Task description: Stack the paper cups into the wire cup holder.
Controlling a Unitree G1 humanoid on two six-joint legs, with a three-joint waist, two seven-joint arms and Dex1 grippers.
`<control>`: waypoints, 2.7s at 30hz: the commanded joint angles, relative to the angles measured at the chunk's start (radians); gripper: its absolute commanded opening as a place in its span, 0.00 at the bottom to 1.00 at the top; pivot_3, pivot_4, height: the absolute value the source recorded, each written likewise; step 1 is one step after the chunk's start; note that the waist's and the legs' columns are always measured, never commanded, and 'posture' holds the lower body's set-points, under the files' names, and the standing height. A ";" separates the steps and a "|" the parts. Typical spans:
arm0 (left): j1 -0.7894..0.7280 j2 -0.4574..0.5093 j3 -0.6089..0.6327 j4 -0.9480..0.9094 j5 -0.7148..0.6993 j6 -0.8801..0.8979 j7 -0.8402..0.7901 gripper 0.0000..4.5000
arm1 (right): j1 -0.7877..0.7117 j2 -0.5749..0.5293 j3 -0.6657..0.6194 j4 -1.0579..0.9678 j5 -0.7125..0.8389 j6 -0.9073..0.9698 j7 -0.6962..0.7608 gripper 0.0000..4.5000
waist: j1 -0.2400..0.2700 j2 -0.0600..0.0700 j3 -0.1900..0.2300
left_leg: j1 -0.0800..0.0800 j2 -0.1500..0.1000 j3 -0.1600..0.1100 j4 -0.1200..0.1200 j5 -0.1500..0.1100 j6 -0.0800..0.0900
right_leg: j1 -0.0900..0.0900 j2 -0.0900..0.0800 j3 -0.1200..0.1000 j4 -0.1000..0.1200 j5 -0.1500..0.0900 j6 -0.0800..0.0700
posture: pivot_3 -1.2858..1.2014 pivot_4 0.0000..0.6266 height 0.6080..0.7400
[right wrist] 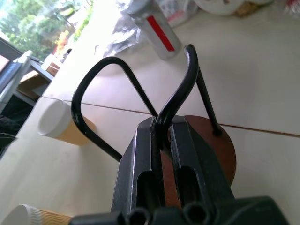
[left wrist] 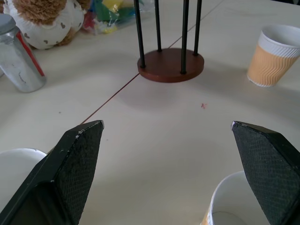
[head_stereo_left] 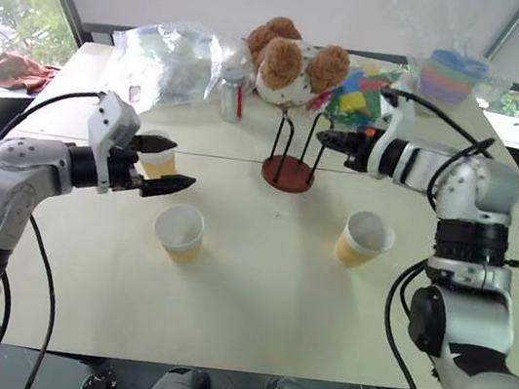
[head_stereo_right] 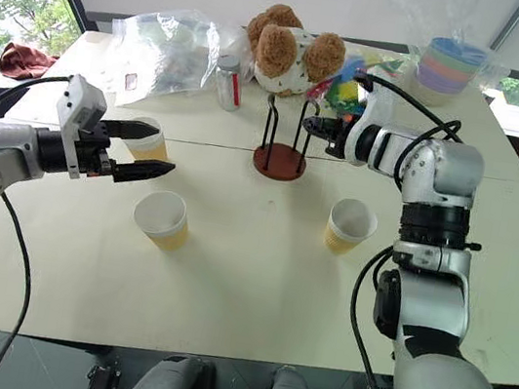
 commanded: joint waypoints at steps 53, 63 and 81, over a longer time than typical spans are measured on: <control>-0.182 0.069 -0.170 -0.087 0.049 -0.012 -0.380 1.00 | 0.514 -0.827 0.249 -0.521 0.080 -0.237 0.575 0.70 | 0.001 -0.007 0.001 | 0.002 0.003 0.004 0.013 -0.005 0.011 | 0.004 0.002 0.002 0.001 0.000 0.000 | 0.52 0.24 1.00; -0.167 0.084 -0.153 -0.104 0.044 0.003 -0.349 1.00 | 0.482 -0.759 0.406 -0.332 -0.126 -0.457 0.639 0.50 | 0.008 -0.007 0.001 | 0.002 0.003 0.003 0.015 -0.006 0.011 | 0.005 0.001 0.002 0.000 0.000 0.000 | 0.52 0.24 1.00; -0.140 0.115 -0.136 0.076 0.090 -0.071 -0.350 1.00 | -0.149 -0.644 0.476 -0.068 -0.257 -0.686 0.960 0.01 | -0.003 0.000 0.006 | 0.002 0.003 0.007 0.014 -0.005 0.011 | 0.000 0.002 0.004 0.003 0.000 0.000 | 0.52 0.24 1.00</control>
